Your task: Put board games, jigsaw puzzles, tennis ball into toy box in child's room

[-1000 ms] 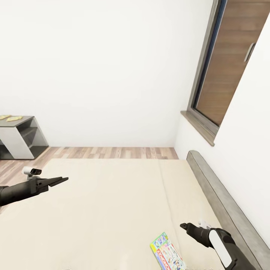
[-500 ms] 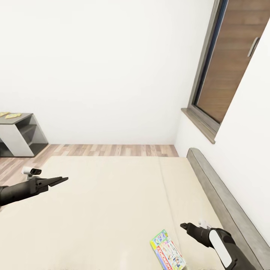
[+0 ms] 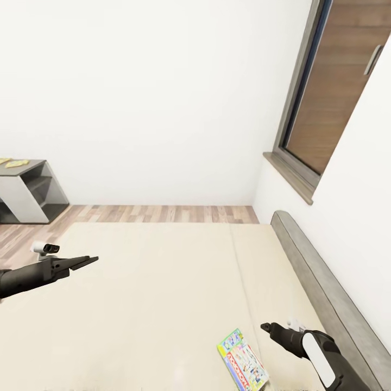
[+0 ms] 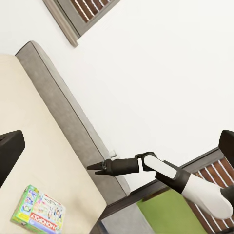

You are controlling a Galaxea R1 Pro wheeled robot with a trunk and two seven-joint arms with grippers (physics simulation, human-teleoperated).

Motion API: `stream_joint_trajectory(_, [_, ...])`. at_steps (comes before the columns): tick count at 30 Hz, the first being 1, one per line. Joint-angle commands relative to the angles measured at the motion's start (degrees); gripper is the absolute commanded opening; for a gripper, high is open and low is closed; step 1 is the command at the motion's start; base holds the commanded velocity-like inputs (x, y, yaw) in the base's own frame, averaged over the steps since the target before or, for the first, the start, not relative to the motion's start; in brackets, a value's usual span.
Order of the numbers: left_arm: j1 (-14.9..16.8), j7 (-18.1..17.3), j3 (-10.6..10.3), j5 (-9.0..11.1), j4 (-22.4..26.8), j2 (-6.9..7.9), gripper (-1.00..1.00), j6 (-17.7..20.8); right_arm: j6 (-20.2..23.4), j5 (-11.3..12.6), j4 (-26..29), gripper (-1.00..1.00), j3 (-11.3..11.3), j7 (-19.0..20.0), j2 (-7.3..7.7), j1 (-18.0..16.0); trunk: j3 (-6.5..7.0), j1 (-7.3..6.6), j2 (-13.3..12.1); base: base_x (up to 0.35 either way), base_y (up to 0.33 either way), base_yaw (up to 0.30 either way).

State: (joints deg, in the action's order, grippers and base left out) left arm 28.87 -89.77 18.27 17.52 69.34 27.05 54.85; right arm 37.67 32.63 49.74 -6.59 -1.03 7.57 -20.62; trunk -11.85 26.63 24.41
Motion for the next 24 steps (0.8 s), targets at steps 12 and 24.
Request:
stream_joint_trajectory(12, [0.04, -0.23, -0.06, -0.1, 0.0, 0.01, 1.0, 0.61, 0.3, 0.23, 0.18, 1.0, -0.08, -0.11, -0.01, -0.03, -1.23, 0.03, 0.12, 0.0, 0.0, 0.0])
stream_joint_trajectory(24, [0.04, -0.23, -0.06, -0.12, 0.0, -0.05, 1.0, 0.61, 0.3, 0.16, 0.24, 1.0, -0.08, -0.11, -0.01, -0.03, -2.34, 0.03, 0.12, 0.0, 0.0, 0.0])
